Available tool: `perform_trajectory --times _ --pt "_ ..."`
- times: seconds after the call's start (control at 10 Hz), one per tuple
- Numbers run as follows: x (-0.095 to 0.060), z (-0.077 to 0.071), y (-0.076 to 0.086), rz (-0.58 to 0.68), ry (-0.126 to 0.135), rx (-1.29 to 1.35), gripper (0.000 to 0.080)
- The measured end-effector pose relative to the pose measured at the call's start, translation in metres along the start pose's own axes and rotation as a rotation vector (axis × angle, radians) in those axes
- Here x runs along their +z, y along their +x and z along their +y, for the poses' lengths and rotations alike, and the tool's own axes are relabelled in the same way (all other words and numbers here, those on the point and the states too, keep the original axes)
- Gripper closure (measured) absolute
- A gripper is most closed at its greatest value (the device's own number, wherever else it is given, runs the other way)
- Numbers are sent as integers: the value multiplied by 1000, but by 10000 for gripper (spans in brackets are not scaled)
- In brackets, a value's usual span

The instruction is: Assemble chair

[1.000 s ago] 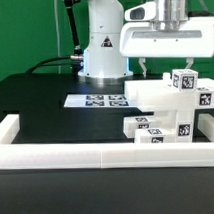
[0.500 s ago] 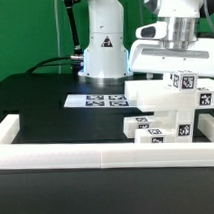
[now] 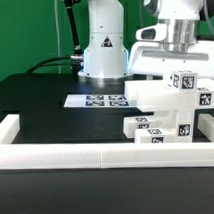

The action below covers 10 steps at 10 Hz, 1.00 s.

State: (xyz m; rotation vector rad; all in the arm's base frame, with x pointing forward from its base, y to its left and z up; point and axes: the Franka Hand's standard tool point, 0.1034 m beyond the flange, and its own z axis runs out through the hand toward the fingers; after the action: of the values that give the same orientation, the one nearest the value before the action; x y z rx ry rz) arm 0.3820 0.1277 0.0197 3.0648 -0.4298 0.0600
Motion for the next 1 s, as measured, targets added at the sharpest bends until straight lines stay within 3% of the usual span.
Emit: perform_trajectory --times 0.7,0.9,1.0 --pt "14 3 3 4 -24 -10 163" --pt "14 3 3 4 -23 -10 514" --pt "14 3 3 4 -24 -10 512"
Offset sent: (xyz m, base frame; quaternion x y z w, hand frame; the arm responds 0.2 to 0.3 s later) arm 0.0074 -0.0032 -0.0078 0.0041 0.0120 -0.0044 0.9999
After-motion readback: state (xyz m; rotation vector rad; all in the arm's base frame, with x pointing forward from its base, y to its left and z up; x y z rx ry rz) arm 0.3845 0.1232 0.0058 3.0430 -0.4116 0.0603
